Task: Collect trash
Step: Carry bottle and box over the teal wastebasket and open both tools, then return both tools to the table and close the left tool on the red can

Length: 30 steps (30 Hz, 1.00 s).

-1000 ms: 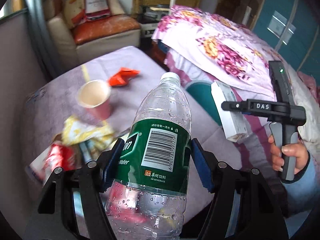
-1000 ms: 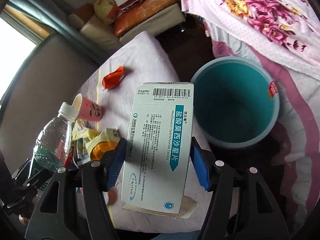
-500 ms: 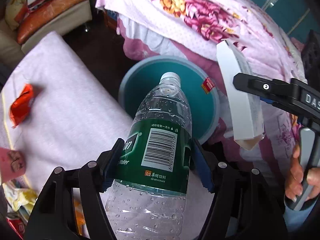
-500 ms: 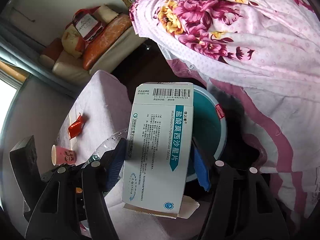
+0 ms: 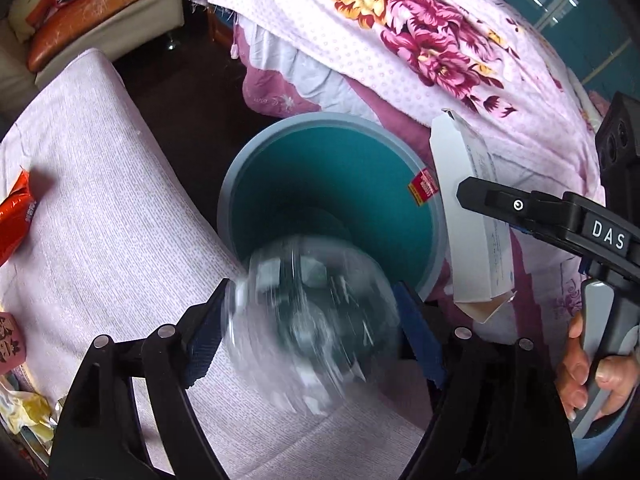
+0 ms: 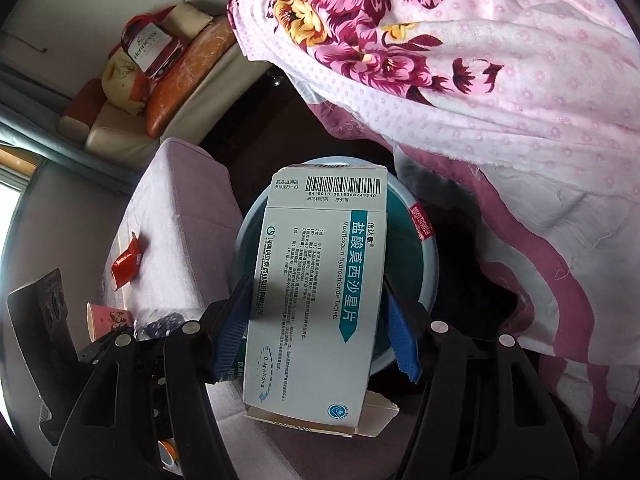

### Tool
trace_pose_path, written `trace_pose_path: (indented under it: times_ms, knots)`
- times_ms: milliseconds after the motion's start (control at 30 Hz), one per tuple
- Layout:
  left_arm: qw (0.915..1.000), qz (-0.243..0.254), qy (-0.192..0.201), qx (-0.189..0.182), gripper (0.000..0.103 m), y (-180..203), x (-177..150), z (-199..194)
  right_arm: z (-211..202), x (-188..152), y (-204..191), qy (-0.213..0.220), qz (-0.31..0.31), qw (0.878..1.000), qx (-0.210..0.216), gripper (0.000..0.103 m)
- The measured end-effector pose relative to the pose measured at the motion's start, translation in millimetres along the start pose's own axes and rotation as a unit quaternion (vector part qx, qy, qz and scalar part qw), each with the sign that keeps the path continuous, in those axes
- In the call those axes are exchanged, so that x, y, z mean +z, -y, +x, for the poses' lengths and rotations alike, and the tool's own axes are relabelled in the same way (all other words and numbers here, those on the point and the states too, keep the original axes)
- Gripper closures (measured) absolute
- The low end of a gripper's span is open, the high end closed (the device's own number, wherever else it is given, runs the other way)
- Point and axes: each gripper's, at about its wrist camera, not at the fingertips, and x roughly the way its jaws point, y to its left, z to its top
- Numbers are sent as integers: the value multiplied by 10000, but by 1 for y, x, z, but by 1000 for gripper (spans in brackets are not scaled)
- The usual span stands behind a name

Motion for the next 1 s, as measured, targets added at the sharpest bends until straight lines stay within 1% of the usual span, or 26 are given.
trace_pose_path:
  times_ms: [100, 267, 300, 333, 400, 500, 633, 1000]
  knots:
    - [10000, -57, 21, -3, 22, -4, -2, -6, 2, 0, -4, -30, -37, 10000, -6, 42]
    - [9994, -250, 223, -61, 21, -16, -7, -23, 5, 0, -10, -40, -70, 9999, -75, 42]
    - [9992, -290, 256, -88, 20, -19, -9, -29, 6, 0, -11, -46, -72, 9999, -85, 42]
    - [9989, -330, 302, -112, 15, -22, -10, -33, 6, 0, -13, -54, -86, 9999, -105, 41]
    - [9982, -392, 441, -116, 12, -28, -14, -43, 8, 0, -16, -61, -144, 9997, -162, 40]
    - [9971, -478, 582, -128, 12, -36, -21, -52, 12, -2, -24, -120, -225, 9993, -281, 36]
    - [9961, -594, 621, -209, 12, -47, -31, -59, 17, -4, -33, -209, -241, 9990, -328, 28]
    - [9923, -902, 786, -305, 12, -77, -62, -78, 4, -18, -61, -158, -412, 9975, -559, 27]
